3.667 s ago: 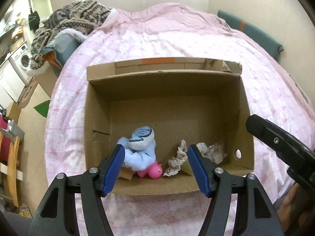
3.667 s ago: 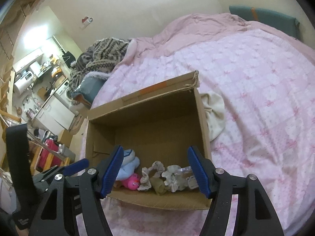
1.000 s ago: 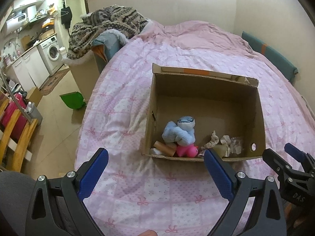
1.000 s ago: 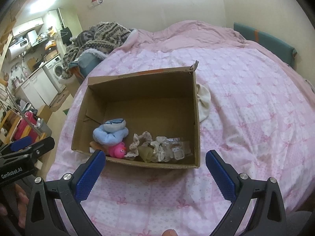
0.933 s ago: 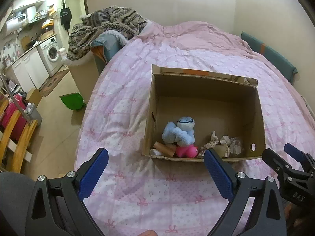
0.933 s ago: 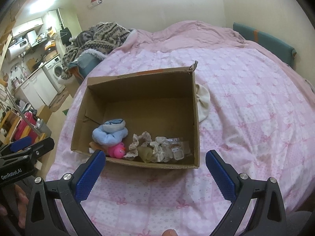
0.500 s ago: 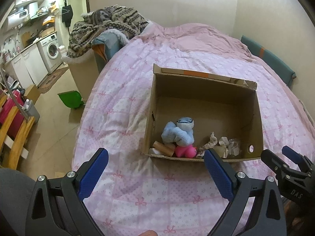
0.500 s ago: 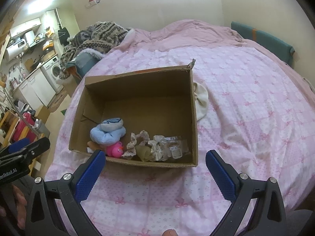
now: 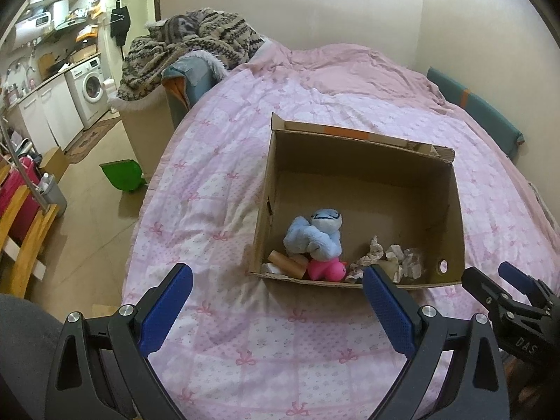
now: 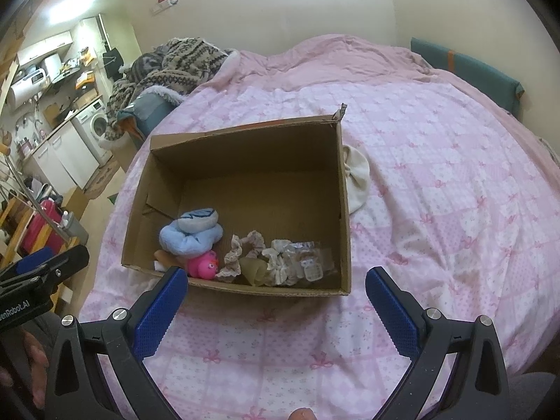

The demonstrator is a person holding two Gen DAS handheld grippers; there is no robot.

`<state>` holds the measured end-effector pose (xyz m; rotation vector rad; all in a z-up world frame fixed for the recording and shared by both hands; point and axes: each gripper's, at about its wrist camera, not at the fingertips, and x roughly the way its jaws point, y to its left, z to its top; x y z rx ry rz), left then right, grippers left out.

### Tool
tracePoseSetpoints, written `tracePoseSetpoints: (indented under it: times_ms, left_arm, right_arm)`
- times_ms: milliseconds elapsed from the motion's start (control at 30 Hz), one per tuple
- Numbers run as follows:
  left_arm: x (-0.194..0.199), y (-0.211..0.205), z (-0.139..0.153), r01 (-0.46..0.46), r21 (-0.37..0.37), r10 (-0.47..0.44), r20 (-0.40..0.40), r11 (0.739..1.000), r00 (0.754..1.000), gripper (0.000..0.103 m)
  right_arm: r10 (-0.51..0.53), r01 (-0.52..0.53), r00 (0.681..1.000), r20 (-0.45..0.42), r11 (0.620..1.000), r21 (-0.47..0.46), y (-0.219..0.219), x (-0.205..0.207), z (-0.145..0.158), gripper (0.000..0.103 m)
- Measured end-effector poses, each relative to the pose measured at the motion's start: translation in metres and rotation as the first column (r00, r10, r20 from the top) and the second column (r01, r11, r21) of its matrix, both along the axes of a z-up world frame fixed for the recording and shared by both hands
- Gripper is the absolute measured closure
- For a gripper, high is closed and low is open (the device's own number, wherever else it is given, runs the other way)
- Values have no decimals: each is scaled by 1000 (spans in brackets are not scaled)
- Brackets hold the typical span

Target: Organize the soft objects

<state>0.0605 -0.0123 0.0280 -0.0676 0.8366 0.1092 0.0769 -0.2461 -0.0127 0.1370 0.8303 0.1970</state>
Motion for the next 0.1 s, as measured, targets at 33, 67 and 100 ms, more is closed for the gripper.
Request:
tracePoseSetpoints:
  times_ms: [33,67,100]
  left_arm:
    - [0,-1,0,-4,0,4,1,1000,1000,6]
    - [0,-2,0,-7,-6,7,3,1000,1000,6]
    - [0,-2,0,-1,-16,1,4,1000,1000,6]
  right_arm:
    - [0,0,1000,1,1000,-4,0,0,0,0]
    - [2,-2,1000,-1,1000,-2,-1,1,0,0]
    - [2,-2,1000,-1,1000,0,-1,0,0,0]
